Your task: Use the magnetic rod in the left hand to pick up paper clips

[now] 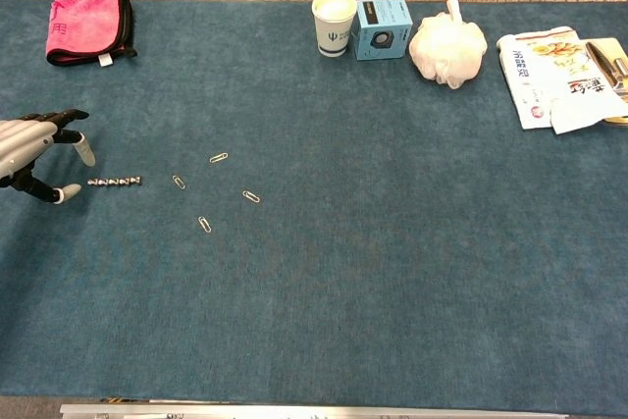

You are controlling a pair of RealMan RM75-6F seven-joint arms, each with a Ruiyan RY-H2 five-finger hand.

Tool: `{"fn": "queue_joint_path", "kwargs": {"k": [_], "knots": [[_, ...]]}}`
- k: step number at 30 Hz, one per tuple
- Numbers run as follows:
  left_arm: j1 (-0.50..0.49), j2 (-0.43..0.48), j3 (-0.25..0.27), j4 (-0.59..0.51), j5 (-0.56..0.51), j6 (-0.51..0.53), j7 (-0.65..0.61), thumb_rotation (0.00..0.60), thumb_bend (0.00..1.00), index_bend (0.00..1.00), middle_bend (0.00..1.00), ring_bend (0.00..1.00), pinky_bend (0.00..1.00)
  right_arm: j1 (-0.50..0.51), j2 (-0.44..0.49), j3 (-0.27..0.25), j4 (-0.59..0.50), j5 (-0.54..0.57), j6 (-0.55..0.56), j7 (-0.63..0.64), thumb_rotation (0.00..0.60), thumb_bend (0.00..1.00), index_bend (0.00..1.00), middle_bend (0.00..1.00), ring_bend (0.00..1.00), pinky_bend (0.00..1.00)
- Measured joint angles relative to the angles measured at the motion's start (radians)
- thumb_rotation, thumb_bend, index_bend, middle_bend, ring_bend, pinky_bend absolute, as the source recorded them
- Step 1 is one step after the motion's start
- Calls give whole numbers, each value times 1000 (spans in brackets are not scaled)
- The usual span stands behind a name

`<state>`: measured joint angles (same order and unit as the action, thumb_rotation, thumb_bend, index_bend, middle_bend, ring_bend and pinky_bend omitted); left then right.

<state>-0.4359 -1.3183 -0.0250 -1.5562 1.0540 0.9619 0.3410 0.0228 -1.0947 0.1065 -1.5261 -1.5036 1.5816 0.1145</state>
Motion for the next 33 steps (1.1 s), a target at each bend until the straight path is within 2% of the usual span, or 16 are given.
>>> {"fn": "queue_joint_path", "kwargs": {"k": [14,33], "knots": [[-1,-48,-18,-59,-136,60,87,600,328,358,0,0,28,1,0,-2,0,0,-3,-1,600,0,181,158,241,535],[-29,-104,-27,-9,-214,68,130,600,328,365,0,0,30,1,2,-2,1,1,-4,3,600,0,181,158,241,535]]}}
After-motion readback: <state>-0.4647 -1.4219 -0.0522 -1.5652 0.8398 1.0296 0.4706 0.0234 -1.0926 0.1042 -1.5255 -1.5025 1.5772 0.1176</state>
